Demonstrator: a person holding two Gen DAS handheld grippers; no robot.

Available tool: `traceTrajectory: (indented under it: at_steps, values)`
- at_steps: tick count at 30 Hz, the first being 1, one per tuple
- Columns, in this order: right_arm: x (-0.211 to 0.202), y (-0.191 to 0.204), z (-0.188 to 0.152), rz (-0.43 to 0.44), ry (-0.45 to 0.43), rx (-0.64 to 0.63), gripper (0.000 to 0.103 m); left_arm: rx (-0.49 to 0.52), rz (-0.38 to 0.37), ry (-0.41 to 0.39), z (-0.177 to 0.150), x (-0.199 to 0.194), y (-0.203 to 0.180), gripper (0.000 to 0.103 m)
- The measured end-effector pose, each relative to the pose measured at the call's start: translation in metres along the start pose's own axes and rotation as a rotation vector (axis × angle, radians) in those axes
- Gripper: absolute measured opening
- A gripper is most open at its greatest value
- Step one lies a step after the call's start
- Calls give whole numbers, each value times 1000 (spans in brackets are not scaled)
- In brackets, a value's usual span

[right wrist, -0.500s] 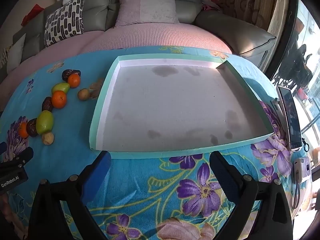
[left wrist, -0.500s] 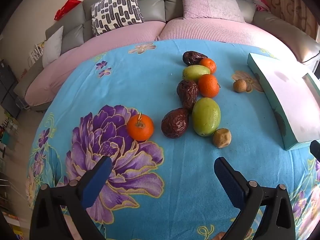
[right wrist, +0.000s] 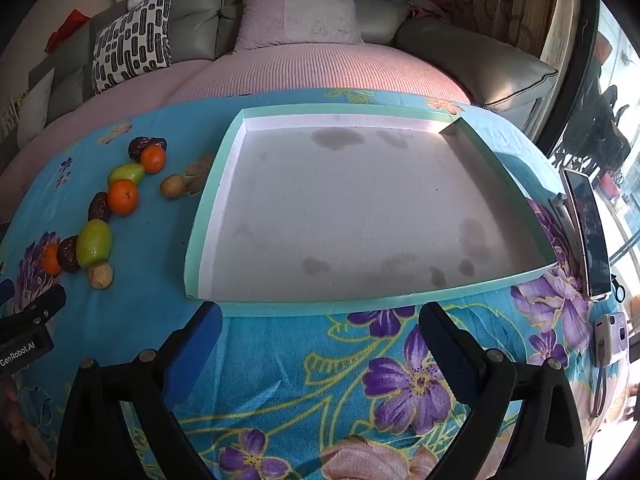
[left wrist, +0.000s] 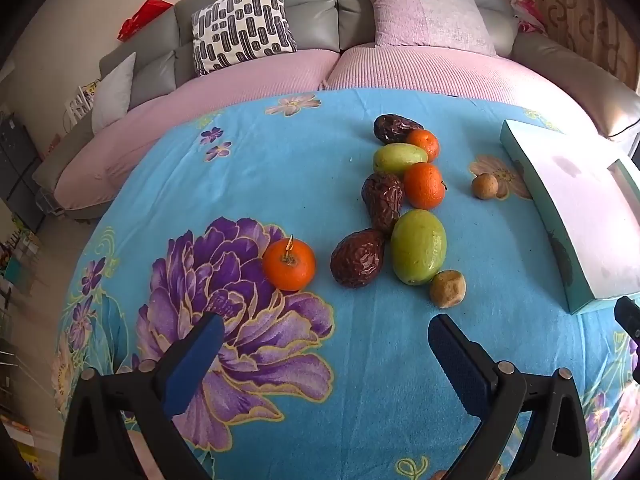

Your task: Organize fruits

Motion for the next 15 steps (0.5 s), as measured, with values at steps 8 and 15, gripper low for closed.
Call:
traceTrajectory:
  at_steps: [8,15]
  values:
    - [1,0,0,2,5,-7,99,-13,-7,-4,2,-1,1,103]
    - [2,0,0,1,8,-7,99,-11,-13,-7,3,-2,-1,103]
Point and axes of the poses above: each gripper's, at about its wrist camera, not at the fingertips, and x roughly the way its jaws point, y to its left, z to its top, the point moved 5 cm from there along x, roughly the way its jaws point, and after that the axes turned 7 degrees about -x, right-handed, at the moved point
